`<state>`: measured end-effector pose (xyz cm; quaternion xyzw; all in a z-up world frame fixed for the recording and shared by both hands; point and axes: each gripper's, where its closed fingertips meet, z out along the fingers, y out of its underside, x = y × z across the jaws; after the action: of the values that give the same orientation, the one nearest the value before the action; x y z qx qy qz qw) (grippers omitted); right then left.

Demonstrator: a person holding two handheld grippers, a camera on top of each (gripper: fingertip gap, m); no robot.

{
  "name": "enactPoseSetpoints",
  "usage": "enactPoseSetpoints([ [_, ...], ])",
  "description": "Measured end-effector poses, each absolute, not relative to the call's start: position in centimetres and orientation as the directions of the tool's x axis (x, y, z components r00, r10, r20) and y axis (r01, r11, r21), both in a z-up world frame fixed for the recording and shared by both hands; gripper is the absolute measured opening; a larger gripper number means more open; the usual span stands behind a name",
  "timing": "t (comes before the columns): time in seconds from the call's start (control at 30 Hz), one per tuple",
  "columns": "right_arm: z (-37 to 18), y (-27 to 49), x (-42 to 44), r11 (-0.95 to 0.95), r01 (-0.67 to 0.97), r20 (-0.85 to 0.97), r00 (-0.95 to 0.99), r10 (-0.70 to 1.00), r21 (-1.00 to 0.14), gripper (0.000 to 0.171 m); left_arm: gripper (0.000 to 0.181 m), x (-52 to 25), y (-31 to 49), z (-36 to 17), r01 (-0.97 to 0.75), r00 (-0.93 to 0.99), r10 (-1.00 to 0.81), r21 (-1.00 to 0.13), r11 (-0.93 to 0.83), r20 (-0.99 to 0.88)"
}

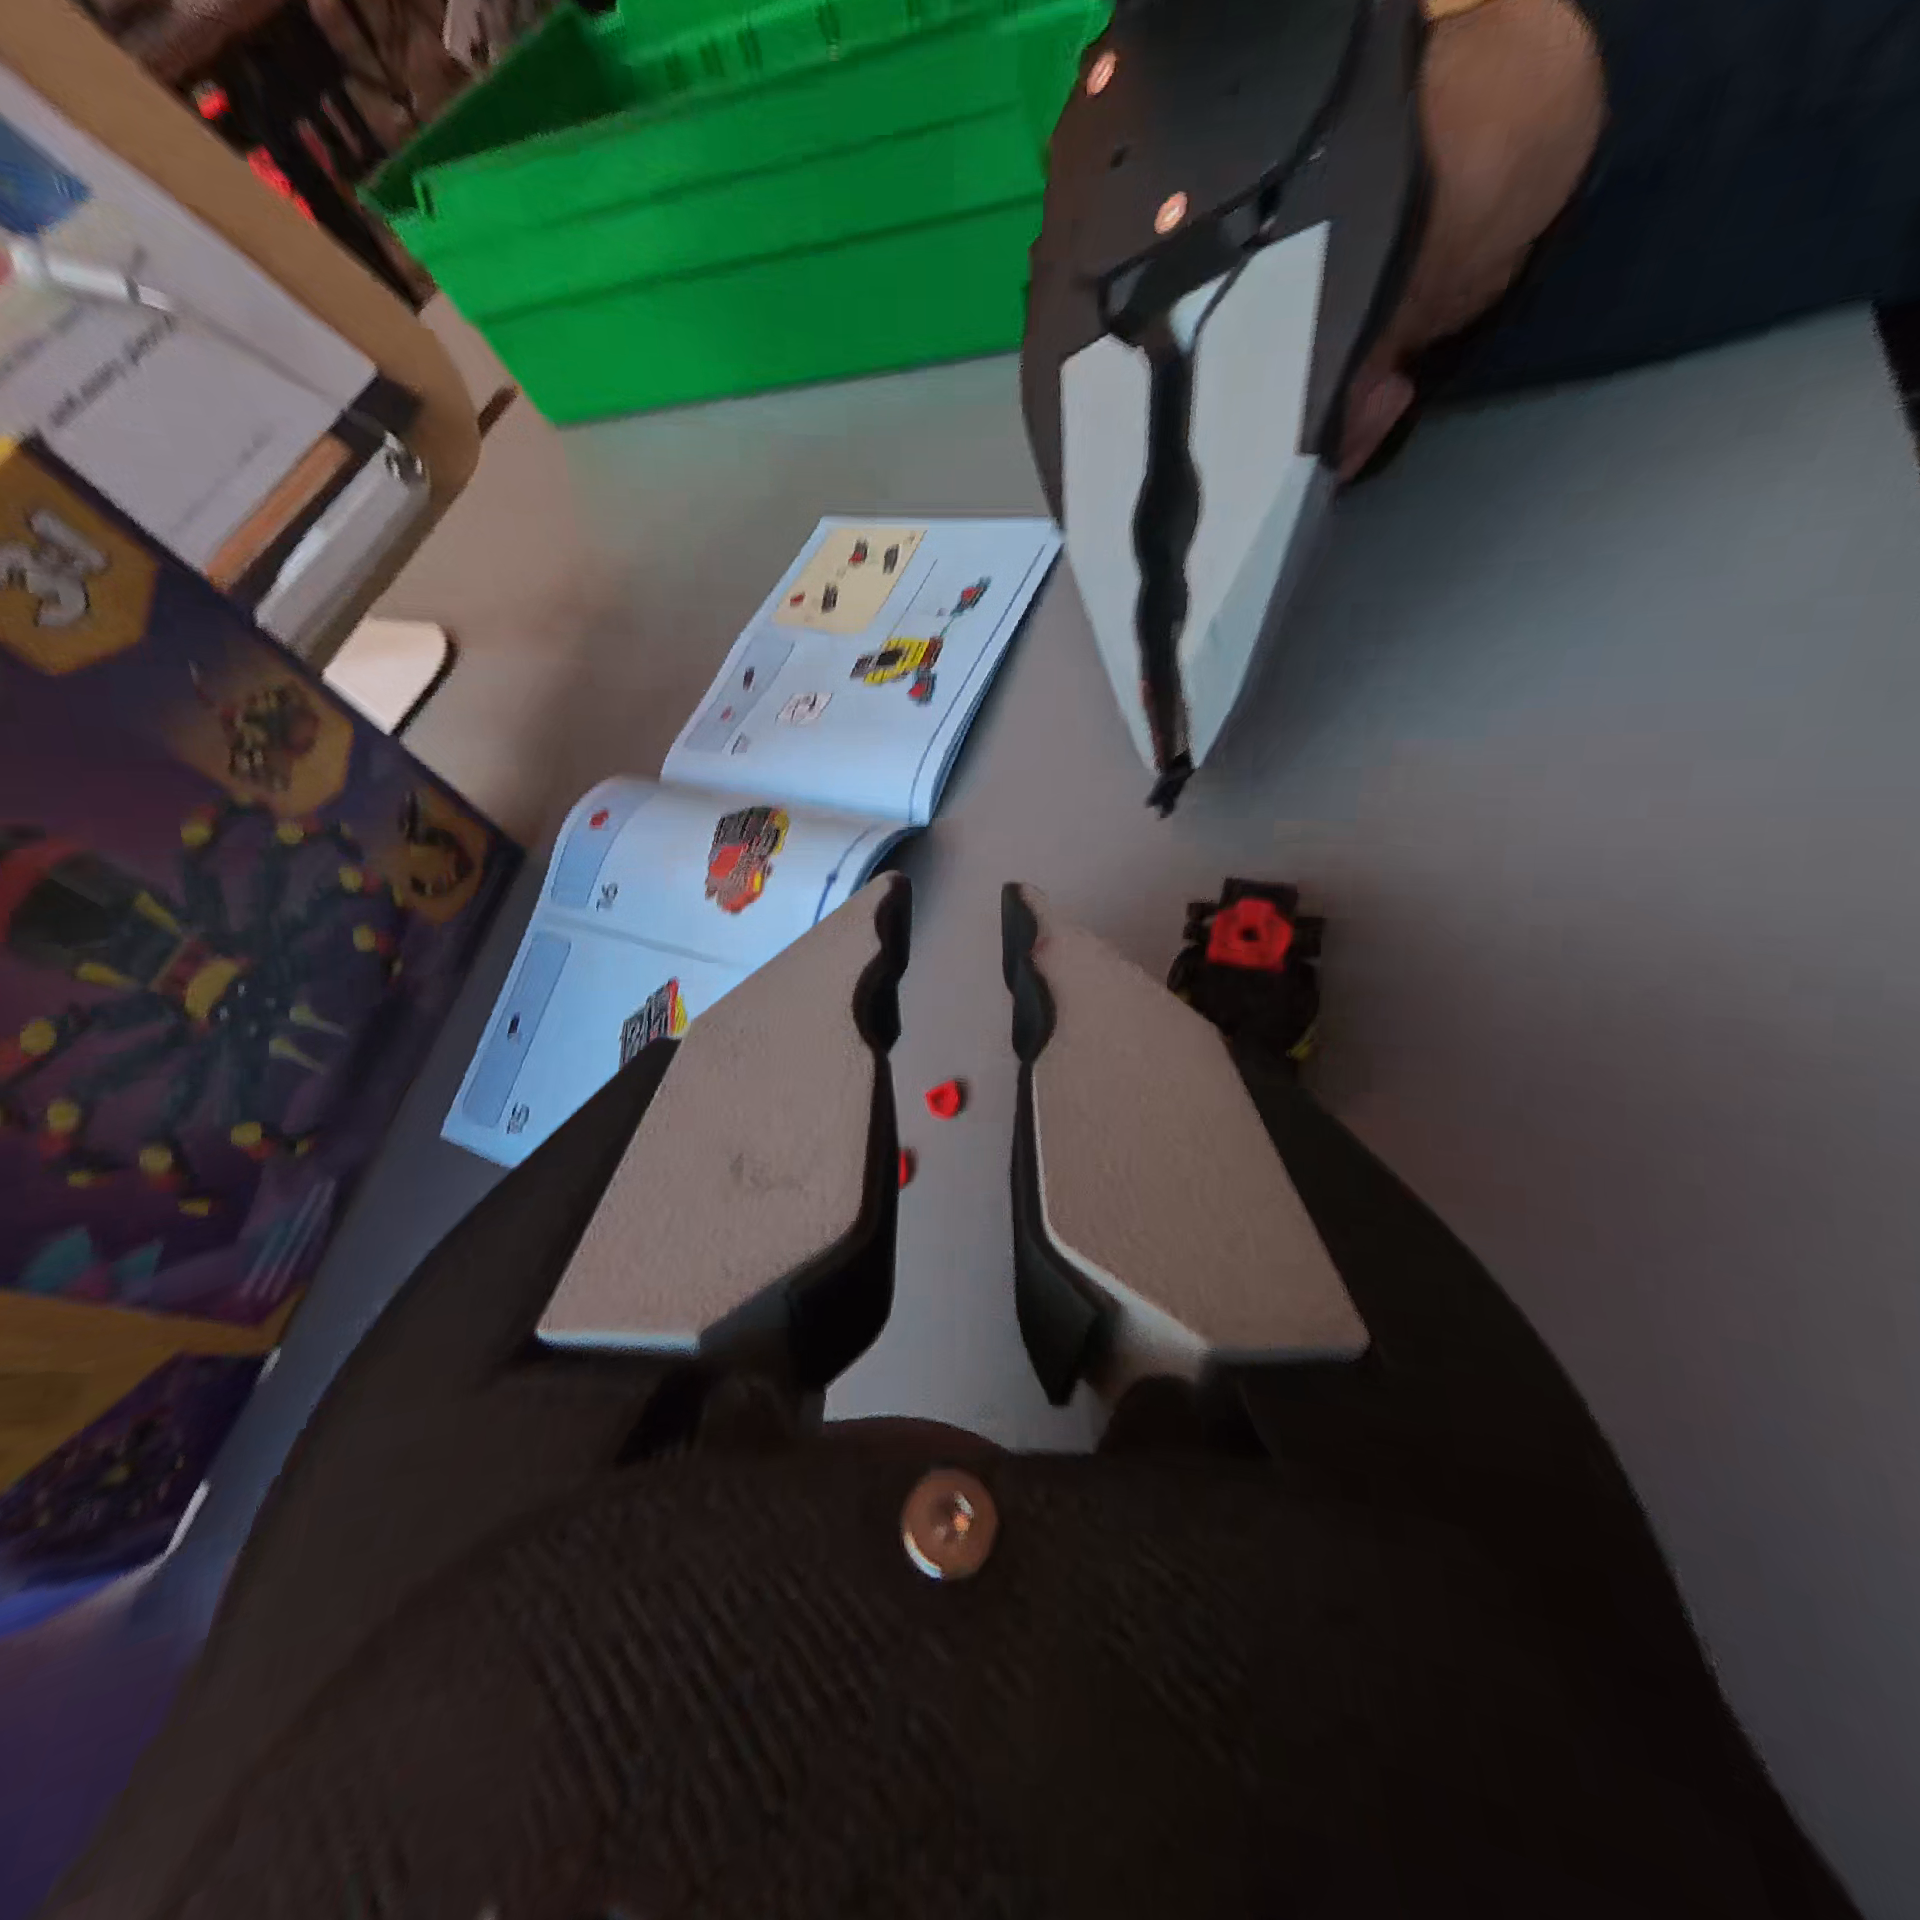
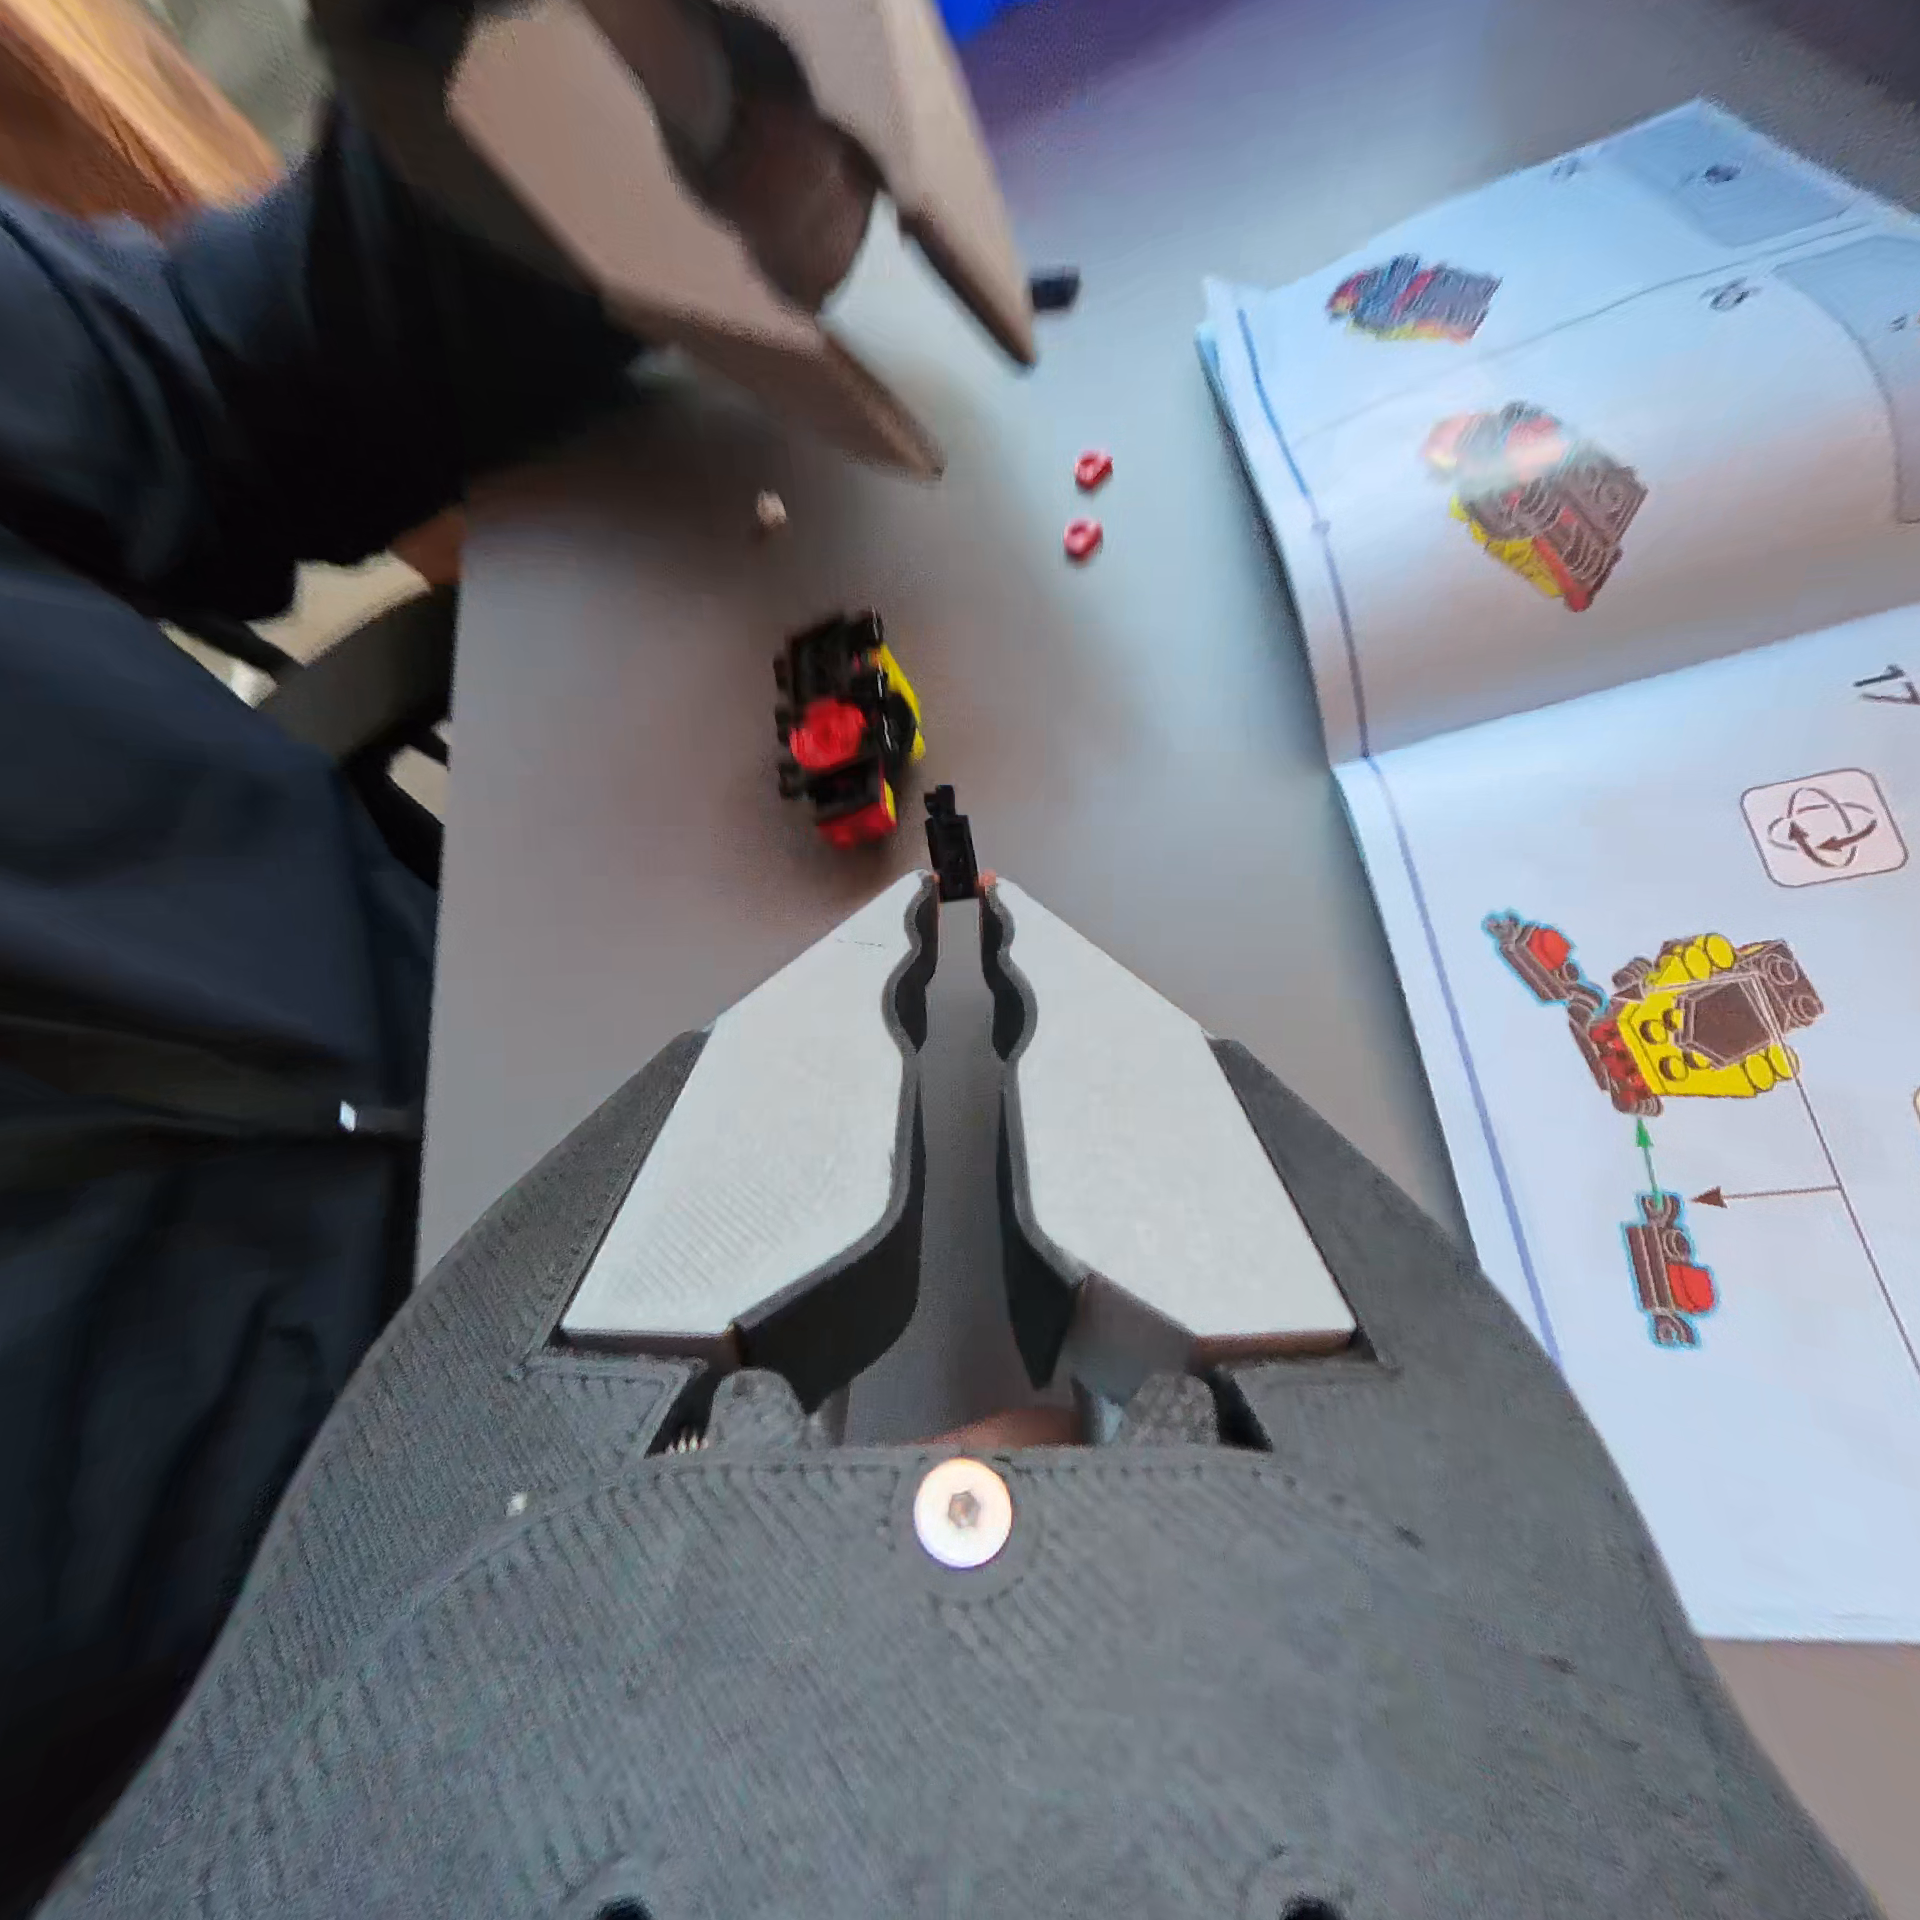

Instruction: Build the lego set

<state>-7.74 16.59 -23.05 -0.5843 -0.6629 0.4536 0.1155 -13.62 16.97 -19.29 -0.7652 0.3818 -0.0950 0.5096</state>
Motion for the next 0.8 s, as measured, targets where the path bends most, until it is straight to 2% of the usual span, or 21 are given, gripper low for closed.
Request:
enactPoseSetpoints([
  [0.03,-22.2,16.5,-8.2,-0.147,0.649,-0.416,-0.283,0.864,-0.747,0.004,0.016,-12.7,16.7,-18.8,-0.483,0.667,-0.701,-0.863,-0.148,-0.253],
  [0.13,-20.1,15.5,-8.7,-0.283,0.61,-0.551,-0.31,0.775,-0.74,0.004,0.016,-11.1,15.8,-18.3,-0.521,0.603,-0.722,-0.853,-0.033,-0.341],
  [0.3,-19.2,14.6,-8.7,-0.352,0.607,-0.632,-0.337,0.698,-0.713,0.004,0.018,-9.3,14.4,-18.9,-0.583,0.504,-0.745,-0.809,0.081,-0.438],
  [0.5,-19.4,13.8,-8.6,-0.331,0.628,-0.639,-0.357,0.681,-0.704,0.004,0.016,-8.6,14.6,-19.7,-0.611,0.489,-0.737,-0.787,0.092,-0.466],
  [0.57,-19.4,13.5,-8.6,-0.33,0.634,-0.646,-0.363,0.672,-0.7,0.004,0.007,-8.4,14.3,-19.4,-0.604,0.474,-0.74,-0.788,0.121,-0.477],
  [0.67,-19.3,13.5,-8.5,-0.33,0.632,-0.645,-0.366,0.671,-0.701,0.004,0.004,-8.4,14.1,-19.5,-0.612,0.463,-0.747,-0.782,0.121,-0.478],
  [0.8,-18.9,14.1,-8.7,-0.307,0.587,-0.591,-0.382,0.711,-0.749,0.004,0.004,-8.7,14.7,-19.2,-0.557,0.532,-0.761,-0.83,0.015,-0.371],
])
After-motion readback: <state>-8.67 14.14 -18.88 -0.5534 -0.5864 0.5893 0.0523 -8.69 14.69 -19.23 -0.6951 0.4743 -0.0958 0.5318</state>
